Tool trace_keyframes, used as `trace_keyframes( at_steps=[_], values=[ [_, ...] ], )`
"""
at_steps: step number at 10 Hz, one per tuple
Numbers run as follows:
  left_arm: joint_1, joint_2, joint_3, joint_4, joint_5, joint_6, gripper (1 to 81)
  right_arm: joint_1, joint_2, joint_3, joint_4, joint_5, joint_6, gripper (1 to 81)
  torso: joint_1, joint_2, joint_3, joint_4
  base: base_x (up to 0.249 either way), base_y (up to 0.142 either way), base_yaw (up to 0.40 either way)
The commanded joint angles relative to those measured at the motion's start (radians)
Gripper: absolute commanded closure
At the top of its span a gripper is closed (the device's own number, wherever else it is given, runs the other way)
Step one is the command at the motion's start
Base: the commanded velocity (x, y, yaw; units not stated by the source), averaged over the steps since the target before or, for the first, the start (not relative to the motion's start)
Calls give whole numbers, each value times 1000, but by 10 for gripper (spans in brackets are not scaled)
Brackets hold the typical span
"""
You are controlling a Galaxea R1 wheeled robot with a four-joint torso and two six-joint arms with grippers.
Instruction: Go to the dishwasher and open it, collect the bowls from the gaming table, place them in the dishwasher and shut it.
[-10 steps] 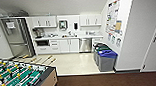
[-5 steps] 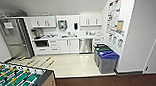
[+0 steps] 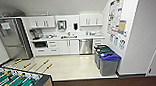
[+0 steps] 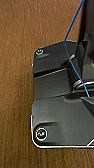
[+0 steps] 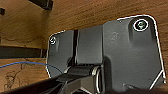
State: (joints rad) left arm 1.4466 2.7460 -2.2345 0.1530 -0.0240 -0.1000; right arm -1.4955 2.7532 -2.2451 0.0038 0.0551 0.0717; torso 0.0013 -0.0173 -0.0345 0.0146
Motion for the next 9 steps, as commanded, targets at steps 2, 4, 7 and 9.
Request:
trace_keyframes(
  at_steps=[2, 4, 7, 9],
  values=[
    [-56, -14, 19, 7, 44, 8, 10, 54, -14, 21, 1, -47, -1, 10, 0, 0, 0, 0, 195, 0, 0],
    [-55, -15, 19, 3, 46, 8, 10, 54, -16, 23, 2, -47, -1, 10, 0, 0, 0, 0, 195, 0, 0],
    [-54, -14, 16, 2, 44, 8, 10, 56, -13, 23, 1, -47, -1, 10, 0, 0, 0, 0, 195, 0, 0],
    [-56, -12, 16, 2, 44, 8, 10, 56, -14, 22, 1, -47, -3, 10, 0, 0, 0, 0, 195, 0, 0]
  ],
)
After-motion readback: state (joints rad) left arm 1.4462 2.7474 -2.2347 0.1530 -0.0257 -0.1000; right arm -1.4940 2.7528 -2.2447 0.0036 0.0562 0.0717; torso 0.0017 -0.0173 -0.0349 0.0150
